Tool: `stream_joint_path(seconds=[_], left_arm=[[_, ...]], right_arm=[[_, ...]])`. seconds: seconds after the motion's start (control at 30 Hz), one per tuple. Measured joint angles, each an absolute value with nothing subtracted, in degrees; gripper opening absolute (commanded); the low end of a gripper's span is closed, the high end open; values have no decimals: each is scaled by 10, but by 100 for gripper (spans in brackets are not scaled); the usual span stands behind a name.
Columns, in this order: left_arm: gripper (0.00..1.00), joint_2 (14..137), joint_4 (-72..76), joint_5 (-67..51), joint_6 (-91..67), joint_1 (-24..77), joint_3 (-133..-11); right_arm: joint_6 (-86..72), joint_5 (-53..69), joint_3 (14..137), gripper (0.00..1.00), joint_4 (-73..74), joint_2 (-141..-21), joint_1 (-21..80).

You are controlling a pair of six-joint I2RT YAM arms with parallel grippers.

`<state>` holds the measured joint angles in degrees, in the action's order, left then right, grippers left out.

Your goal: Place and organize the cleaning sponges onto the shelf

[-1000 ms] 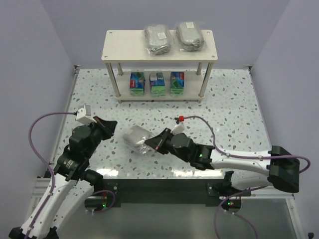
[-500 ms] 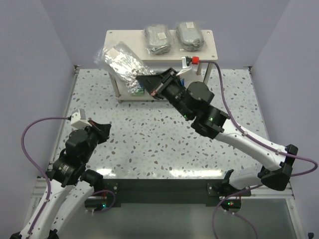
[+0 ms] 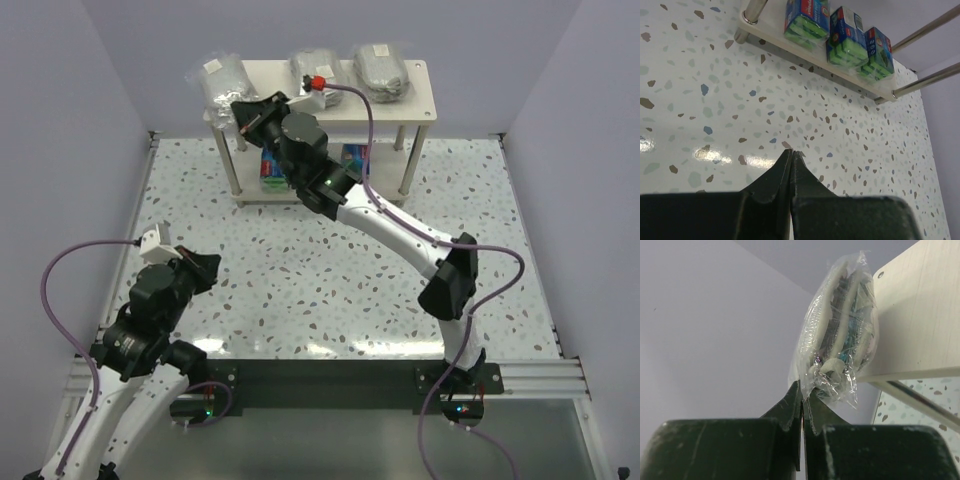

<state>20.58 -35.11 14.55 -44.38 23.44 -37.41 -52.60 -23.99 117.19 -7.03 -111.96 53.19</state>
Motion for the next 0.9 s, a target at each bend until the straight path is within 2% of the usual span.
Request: stream_joint_path(seconds=[0.17, 0.5, 0.83, 0.9], left_arm=[[0, 193, -374, 145, -444, 234, -380], [0, 176, -388, 145, -444, 234, -385], [3, 176, -391, 145, -444, 234, -385], [5, 176, -392, 145, -444, 234, -385]], right_arm=[[-520, -297, 1252, 0, -64, -1193, 532], [-550, -429, 1257, 0, -62, -1206, 532], [-611, -472, 1292, 0, -64, -1276, 529], [-612, -471, 1295, 4, -71, -1280, 529]])
